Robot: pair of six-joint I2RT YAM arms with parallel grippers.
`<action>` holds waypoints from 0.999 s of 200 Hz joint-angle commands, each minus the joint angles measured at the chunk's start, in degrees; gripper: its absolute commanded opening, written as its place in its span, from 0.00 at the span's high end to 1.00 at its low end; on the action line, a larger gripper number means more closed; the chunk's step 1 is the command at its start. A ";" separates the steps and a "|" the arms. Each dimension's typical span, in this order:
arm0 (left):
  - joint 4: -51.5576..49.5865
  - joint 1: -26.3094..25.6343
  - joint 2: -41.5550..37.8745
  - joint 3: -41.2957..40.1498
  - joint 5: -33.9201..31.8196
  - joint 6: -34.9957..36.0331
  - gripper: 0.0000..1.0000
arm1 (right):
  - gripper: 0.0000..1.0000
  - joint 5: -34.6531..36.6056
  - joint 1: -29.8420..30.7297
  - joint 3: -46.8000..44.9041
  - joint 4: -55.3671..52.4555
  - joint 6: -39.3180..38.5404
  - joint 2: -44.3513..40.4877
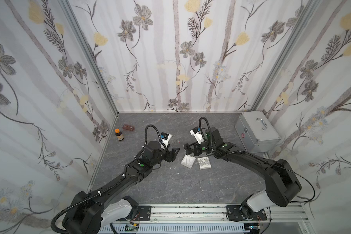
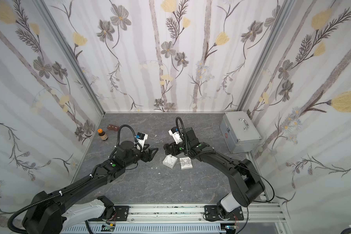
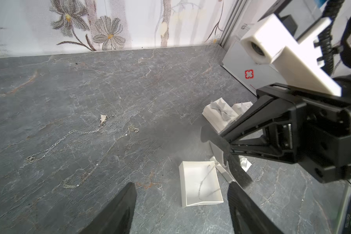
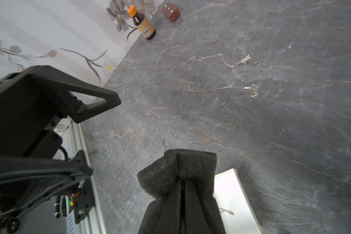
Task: Take the necklace out of the lift-off lid jewelry box
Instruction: Take out the inner lining from the jewelry box.
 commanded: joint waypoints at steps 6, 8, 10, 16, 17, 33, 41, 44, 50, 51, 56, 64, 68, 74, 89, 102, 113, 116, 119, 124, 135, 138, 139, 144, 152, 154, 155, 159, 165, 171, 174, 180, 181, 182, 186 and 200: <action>-3.39 0.05 0.07 2.63 3.48 -2.65 0.28 | 1.00 7.42 0.87 1.02 -0.80 -3.81 -1.40; -3.42 -0.02 0.13 2.73 3.68 -2.78 0.28 | 1.00 7.66 1.01 1.03 -0.72 -3.90 -1.44; -3.39 -0.01 0.23 2.83 3.92 -2.88 0.28 | 1.00 7.92 1.06 1.10 -0.71 -4.01 -1.47; -3.14 0.05 0.40 3.28 4.39 -3.20 0.28 | 1.00 8.99 1.39 1.25 -0.70 -4.28 -1.71; -3.12 0.05 0.45 3.35 4.45 -3.25 0.28 | 1.00 9.11 1.46 1.27 -0.70 -4.29 -1.73; -2.49 0.05 1.14 4.05 5.73 -3.78 0.30 | 1.00 11.28 2.32 1.83 -1.01 -5.10 -2.04; -2.12 -0.03 1.57 4.26 6.06 -3.83 0.32 | 1.00 12.13 2.72 2.21 -1.25 -5.56 -2.09; -2.06 -0.01 1.74 4.34 6.06 -3.83 0.33 | 1.00 12.39 2.94 2.30 -1.23 -5.66 -2.09; -2.18 -0.04 2.19 4.68 6.18 -3.76 0.34 | 1.00 12.83 3.30 2.48 -1.23 -5.95 -2.10; -2.21 -0.04 2.27 4.75 6.22 -3.79 0.34 | 1.00 12.88 3.33 2.50 -1.23 -6.01 -2.10; -2.48 -0.04 2.70 5.06 6.41 -3.66 0.34 | 1.00 13.24 3.60 2.68 -1.29 -6.28 -1.97; -2.87 -0.04 3.25 5.60 6.78 -3.56 0.35 | 1.00 13.96 4.08 3.00 -1.52 -6.65 -1.92; -2.94 -0.05 3.42 5.82 7.01 -3.56 0.35 | 1.00 14.26 4.29 3.10 -1.65 -6.81 -1.81; -2.96 -0.04 3.55 6.18 7.28 -3.69 0.35 | 1.00 14.65 4.61 3.38 -1.82 -7.02 -1.82; -2.68 -0.04 3.93 6.76 7.59 -3.95 0.36 | 1.00 15.27 5.21 3.67 -1.93 -7.45 -1.73; -2.60 -0.04 4.22 7.31 7.42 -4.07 0.37 | 1.00 15.35 5.65 3.69 -1.55 -7.63 -1.98; -2.45 -0.04 4.65 7.63 7.07 -4.17 0.41 | 1.00 15.44 5.99 3.67 -1.24 -7.71 -2.16; -2.37 -0.04 4.85 7.78 6.89 -4.25 0.42 | 1.00 15.41 6.12 3.67 -1.16 -7.72 -2.18; -2.34 -0.04 5.06 7.87 6.77 -4.37 0.43 | 1.00 15.50 6.17 3.67 -1.06 -7.79 -2.21; -2.34 -0.04 5.35 7.98 6.63 -4.42 0.43 | 1.00 15.48 6.34 3.67 -0.90 -7.88 -2.32; -2.19 -0.04 6.14 8.56 6.81 -4.75 0.44 | 1.00 15.95 6.68 3.74 -0.70 -8.06 -2.52; -2.06 -0.04 6.32 8.73 6.99 -4.85 0.44 | 1.00 16.10 6.77 3.76 -0.62 -8.16 -2.52; -2.06 -0.08 6.40 8.75 7.02 -4.87 0.44 | 1.00 16.14 6.78 3.76 -0.62 -8.12 -2.57; -1.93 -0.04 6.75 8.98 7.33 -5.03 0.45 | 1.00 16.31 6.88 3.76 -0.61 -8.30 -2.61; -1.80 -0.04 7.28 9.38 7.72 -5.40 0.46 | 1.00 16.51 7.04 3.76 -0.52 -8.48 -2.79; -1.82 -0.04 7.40 9.54 7.81 -5.47 0.46 | 1.00 16.46 7.05 3.76 -0.52 -8.58 -2.86; -1.80 -0.04 7.47 9.60 7.83 -5.53 0.46 | 1.00 16.50 7.10 3.76 -0.52 -8.60 -2.87; -1.77 -0.02 7.72 9.79 7.91 -5.74 0.47 | 1.00 16.70 7.14 3.76 -0.52 -8.69 -2.93; -1.92 -0.04 8.00 10.11 7.89 -6.05 0.49 | 1.00 16.87 7.23 3.72 -0.53 -8.82 -3.05; -2.05 -0.04 8.29 10.46 7.83 -6.32 0.51 | 1.00 17.05 7.32 3.76 -0.43 -8.94 -3.19; -2.10 -0.04 8.41 10.61 7.83 -6.43 0.52 | 1.00 17.12 7.36 3.76 -0.40 -9.03 -3.27; -2.21 -0.06 8.45 10.87 7.88 -6.61 0.53 | 1.00 17.20 7.38 3.76 -0.40 -9.07 -3.39; -2.18 -0.05 8.43 10.88 7.91 -6.63 0.54 | 1.00 17.17 7.44 3.76 -0.42 -9.11 -3.36; -2.16 -0.05 8.47 10.92 7.92 -6.63 0.54 | 1.00 17.20 7.47 3.76 -0.43 -9.12 -3.43; -2.15 -0.04 8.49 11.03 7.97 -6.72 0.54 | 1.00 17.31 7.49 3.76 -0.43 -9.21 -3.49; -1.80 -0.04 8.50 11.23 8.15 -7.03 0.55 | 1.00 17.71 7.67 3.67 -0.34 -9.38 -3.32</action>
